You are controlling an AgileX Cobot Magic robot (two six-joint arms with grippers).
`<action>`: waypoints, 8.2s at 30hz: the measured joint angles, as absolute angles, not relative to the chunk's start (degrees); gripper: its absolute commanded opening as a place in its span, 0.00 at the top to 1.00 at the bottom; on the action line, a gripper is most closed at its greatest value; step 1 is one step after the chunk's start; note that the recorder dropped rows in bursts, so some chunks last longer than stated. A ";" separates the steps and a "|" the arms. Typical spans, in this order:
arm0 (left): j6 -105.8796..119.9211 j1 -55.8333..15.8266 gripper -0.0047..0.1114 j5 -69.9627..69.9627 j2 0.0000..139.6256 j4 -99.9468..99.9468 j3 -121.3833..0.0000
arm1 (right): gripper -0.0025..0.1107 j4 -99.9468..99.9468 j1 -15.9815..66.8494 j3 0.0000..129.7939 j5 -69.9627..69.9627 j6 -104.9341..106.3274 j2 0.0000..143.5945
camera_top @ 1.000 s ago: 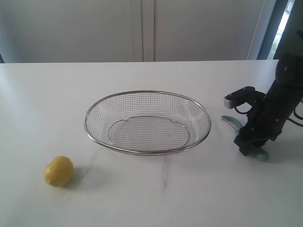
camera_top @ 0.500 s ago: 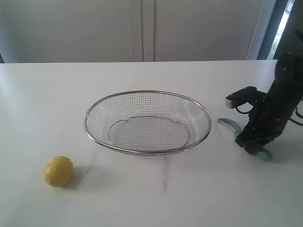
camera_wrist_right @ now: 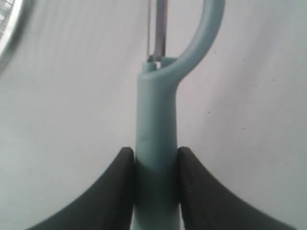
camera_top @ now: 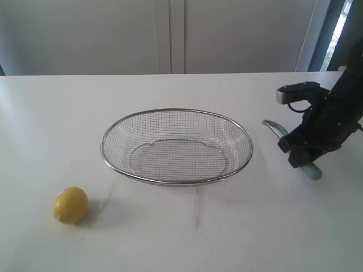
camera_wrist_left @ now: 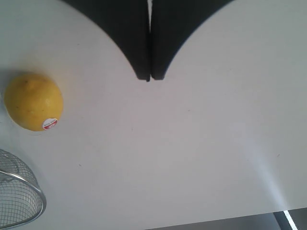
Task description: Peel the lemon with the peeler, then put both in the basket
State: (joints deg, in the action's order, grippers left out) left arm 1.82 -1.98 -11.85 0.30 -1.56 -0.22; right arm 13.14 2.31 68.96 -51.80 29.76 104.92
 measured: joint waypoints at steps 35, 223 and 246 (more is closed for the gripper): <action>1.82 -1.98 0.96 -11.85 0.30 -1.56 -0.22 | 0.98 50.46 16.02 68.68 -69.60 51.54 99.69; 13.82 -18.57 0.26 -12.93 92.51 -25.91 -41.66 | 0.98 50.23 16.02 68.68 -57.17 54.18 99.69; 13.82 -18.57 0.26 -13.65 92.51 -25.91 -41.66 | 0.98 50.23 16.02 68.68 -57.17 54.18 99.69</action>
